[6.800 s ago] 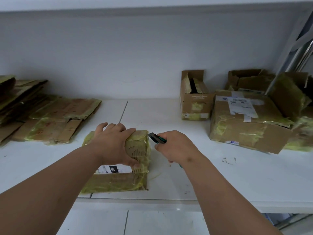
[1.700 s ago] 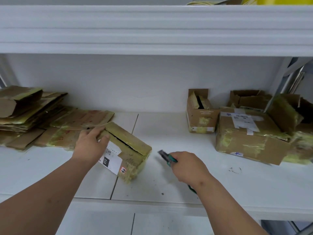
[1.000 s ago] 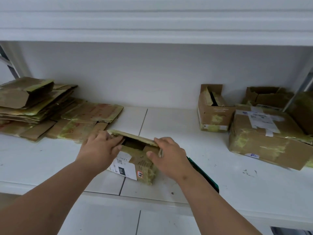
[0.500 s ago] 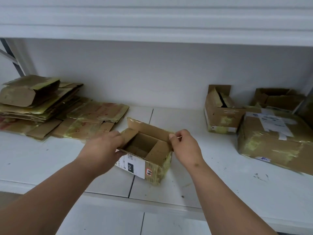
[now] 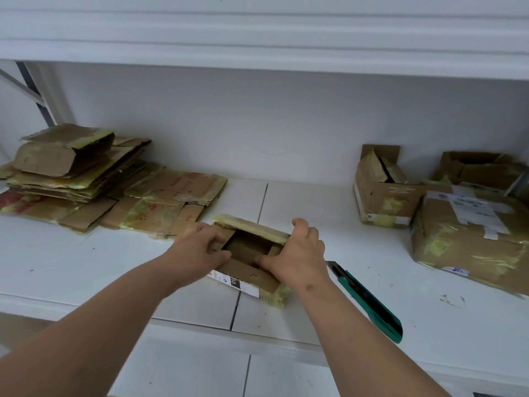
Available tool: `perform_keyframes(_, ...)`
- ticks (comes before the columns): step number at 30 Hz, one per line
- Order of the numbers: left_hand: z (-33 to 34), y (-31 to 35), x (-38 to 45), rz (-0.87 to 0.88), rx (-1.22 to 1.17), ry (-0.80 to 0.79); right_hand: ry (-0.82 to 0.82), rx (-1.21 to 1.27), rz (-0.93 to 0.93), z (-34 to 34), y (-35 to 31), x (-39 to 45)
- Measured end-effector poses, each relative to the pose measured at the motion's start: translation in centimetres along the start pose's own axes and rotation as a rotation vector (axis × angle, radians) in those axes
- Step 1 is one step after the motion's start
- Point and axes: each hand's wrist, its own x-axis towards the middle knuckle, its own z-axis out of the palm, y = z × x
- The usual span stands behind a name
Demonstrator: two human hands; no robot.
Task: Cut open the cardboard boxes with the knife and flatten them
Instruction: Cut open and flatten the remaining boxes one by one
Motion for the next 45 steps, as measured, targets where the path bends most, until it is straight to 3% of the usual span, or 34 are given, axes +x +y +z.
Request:
perform_keyframes(2, 0.8, 1.1, 0.3, -0.028, 0.176, 0.087, -0.03, 0.028, 0.025, -0.1, -0.3, 0.0)
perform_keyframes(5, 0.5, 2.3, 1.1, -0.102, 0.315, 0.047, -0.063, 0.151, 0.076, -0.9, -0.8, 0.3)
perform_keyframes(12, -0.4, 2.2, 3.1, -0.218, 0.575, 0.022, -0.055, 0.7, 0.19, -3.9, 1.3, 0.1)
perform_keyframes(17, -0.4, 2.3, 3.4, -0.118, 0.587, 0.133, -0.113, 0.808, 0.254, -3.3, 3.1, -1.2)
perform_keyframes(21, -1.6, 1.8, 4.0, -0.051, 0.222, 0.285, -0.13, 0.824, 0.277, -3.6, 3.9, -0.8)
perform_keyframes(26, -2.8, 2.4, 4.5, -0.145, -0.777, 0.293, 0.094, 0.924, 0.18, -4.8, 3.0, -0.8)
perform_keyframes(29, -3.1, 2.0, 5.0, -0.179, -0.953, 0.258, 0.167, 0.843, 0.007, -5.5, 1.8, -1.0)
perform_keyframes(34, -1.2, -1.1, 3.9, -0.365, -0.705, 0.126, 0.172, 0.332, -0.329, -3.8, 2.7, -1.0)
perform_keyframes(38, -1.2, -2.2, 3.2, -0.401, -0.623, 0.244, 0.185, 0.112, -0.486, -1.9, 3.6, -1.5)
perform_keyframes(41, -1.9, -1.8, 3.2, -0.296, -0.41, 0.434, 0.216, 0.013, -0.569, -0.8, 3.7, -2.0)
perform_keyframes(42, -1.9, -1.3, 3.0, -0.222, -0.285, 0.424, 0.2, -0.037, -0.588, -0.3, 3.9, -2.1)
perform_keyframes(45, -1.2, 0.4, 2.5, -0.1, 0.058, 0.192, 0.128, -0.039, -0.586, 0.5, 3.9, -3.0)
